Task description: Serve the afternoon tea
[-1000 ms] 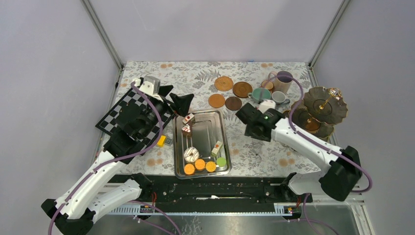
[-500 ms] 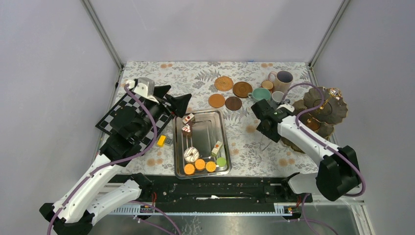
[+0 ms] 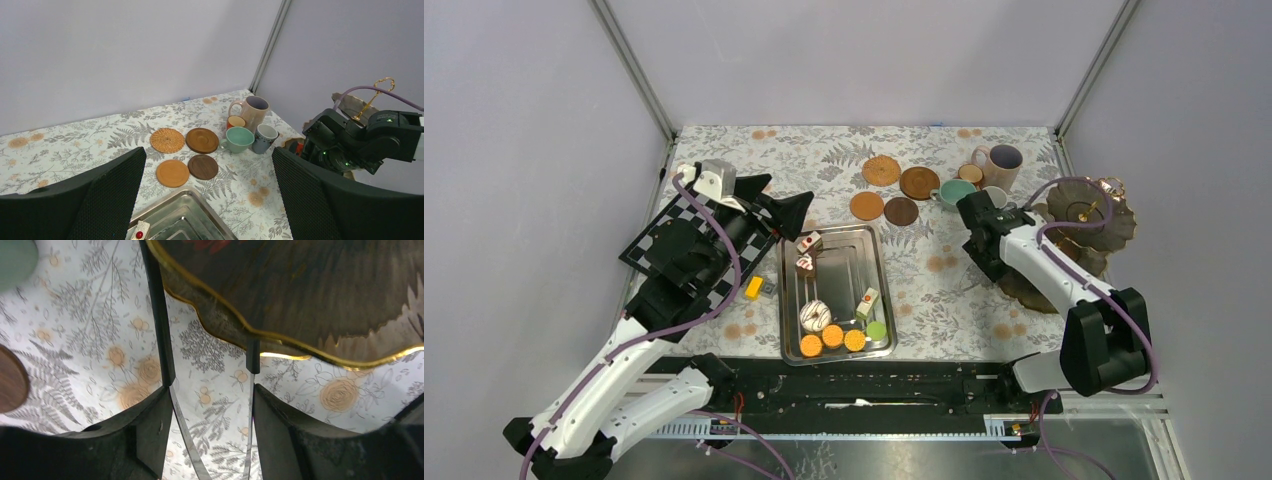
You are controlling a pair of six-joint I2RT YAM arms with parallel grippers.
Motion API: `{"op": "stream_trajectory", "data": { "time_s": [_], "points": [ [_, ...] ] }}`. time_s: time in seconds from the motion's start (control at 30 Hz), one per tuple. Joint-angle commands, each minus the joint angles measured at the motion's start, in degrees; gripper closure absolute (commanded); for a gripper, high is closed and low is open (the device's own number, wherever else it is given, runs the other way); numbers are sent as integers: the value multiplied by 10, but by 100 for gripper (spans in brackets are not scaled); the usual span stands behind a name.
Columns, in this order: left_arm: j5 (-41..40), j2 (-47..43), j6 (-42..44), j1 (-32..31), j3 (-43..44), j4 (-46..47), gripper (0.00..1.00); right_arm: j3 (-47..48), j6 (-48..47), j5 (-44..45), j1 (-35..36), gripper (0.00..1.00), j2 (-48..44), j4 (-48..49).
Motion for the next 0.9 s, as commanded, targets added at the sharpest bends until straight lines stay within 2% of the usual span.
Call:
{"op": "stream_trajectory", "data": {
  "time_s": [0.0,0.4,0.53,0.73,0.87],
  "points": [
    [8,-8,-4,-2,-2,26,1,-8,55,1,-29,40,7,35],
    [5,-12,-2,-2,-3,26,1,16,39,-3,-46,32,63,48],
    [6,-12,-3,-2,-2,25,1,19,9,-8,-46,24,59,48],
    [7,-11,-3,-1,-2,26,1,13,-17,-10,-46,19,34,54],
    [7,-10,-3,-2,-3,26,1,11,-32,-22,-43,21,25,56]
  ]
}}
